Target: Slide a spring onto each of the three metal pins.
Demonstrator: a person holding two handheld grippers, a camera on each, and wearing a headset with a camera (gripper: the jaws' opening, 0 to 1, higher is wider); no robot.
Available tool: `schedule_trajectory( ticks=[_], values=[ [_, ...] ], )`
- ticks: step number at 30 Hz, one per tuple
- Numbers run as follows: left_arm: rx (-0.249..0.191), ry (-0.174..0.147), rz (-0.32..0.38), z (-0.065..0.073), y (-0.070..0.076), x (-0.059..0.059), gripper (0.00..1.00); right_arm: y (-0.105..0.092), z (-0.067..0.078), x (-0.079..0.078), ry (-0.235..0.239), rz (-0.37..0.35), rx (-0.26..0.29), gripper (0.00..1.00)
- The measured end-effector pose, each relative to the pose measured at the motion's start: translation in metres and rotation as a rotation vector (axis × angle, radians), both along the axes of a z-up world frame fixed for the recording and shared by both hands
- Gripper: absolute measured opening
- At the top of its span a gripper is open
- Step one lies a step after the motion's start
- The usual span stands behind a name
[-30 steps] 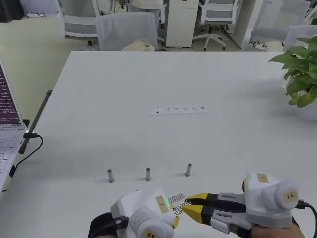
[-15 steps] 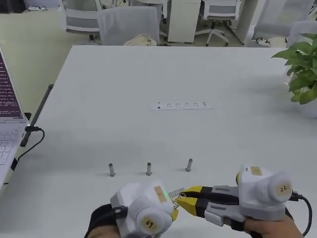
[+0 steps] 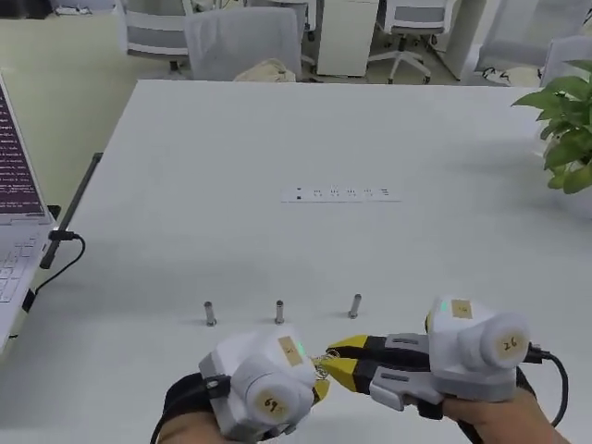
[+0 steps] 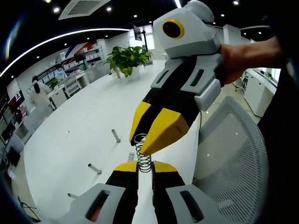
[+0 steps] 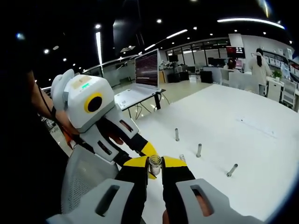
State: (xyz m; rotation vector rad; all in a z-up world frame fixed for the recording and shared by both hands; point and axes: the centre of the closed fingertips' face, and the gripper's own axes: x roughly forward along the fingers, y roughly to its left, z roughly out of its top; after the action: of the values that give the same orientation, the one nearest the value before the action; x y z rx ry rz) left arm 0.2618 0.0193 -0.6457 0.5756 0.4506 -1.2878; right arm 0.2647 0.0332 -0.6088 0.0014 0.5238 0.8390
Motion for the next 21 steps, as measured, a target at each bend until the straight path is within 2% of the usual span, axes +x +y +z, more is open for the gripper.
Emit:
schedule_trajectory(
  ticks=[5,7,13,18,21],
  values=[
    [0.005,0.0,-0.031,-0.002,0.001,-0.005,0.02,0.003,-0.007,-0.006,-0.004,0.122,-0.139,0.09],
    [0.015,-0.007,-0.047,-0.005,0.001,-0.008,0.02,0.004,-0.01,-0.008,-0.012,0.191,-0.215,0.1],
    [-0.003,0.003,-0.059,-0.003,-0.002,-0.012,0.02,0.002,-0.018,-0.016,-0.02,0.329,-0.359,0.12],
    [-0.006,-0.002,-0.075,-0.001,-0.004,-0.015,0.02,0.003,-0.018,-0.022,-0.027,0.403,-0.402,0.15],
    [-0.004,-0.008,-0.093,0.0,-0.005,-0.018,0.02,0.001,-0.02,-0.025,-0.038,0.454,-0.449,0.13]
  ],
)
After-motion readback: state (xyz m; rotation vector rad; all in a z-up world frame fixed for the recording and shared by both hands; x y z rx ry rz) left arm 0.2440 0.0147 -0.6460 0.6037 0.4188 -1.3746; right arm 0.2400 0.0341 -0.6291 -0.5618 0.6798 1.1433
